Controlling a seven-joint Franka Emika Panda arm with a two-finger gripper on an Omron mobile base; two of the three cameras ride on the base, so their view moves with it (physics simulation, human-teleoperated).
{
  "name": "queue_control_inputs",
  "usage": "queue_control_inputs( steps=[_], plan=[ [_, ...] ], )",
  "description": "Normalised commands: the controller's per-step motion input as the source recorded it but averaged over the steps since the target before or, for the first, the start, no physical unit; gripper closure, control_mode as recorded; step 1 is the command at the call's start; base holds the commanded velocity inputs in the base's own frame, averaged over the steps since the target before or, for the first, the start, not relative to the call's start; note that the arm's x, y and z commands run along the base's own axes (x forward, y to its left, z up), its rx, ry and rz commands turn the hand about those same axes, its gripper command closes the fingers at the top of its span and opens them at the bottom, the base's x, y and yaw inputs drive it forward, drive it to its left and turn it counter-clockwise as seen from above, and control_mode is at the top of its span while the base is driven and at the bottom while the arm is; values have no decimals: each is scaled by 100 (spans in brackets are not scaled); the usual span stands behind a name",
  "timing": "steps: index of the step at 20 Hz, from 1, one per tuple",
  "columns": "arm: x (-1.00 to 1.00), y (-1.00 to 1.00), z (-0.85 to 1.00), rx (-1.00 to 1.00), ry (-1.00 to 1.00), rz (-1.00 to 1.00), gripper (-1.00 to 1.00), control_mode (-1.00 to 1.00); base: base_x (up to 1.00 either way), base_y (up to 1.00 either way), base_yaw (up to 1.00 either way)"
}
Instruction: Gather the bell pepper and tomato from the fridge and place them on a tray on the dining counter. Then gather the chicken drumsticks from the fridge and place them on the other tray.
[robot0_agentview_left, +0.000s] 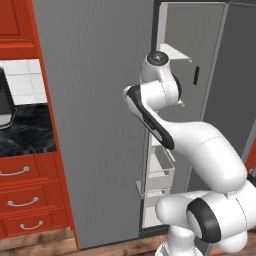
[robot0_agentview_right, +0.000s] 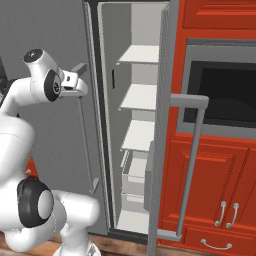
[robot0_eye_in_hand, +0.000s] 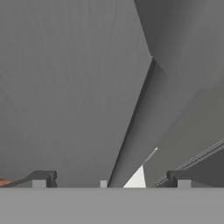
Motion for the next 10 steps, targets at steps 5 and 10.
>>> queue_control_inputs(
  steps=[5, 10],
  plan=[
    [3, -7, -6, 0, 0, -2, -100, -100, 0, 0, 0],
    [25, -6, -9, 0, 0, 0, -100, -100, 0, 0, 0]
  ],
)
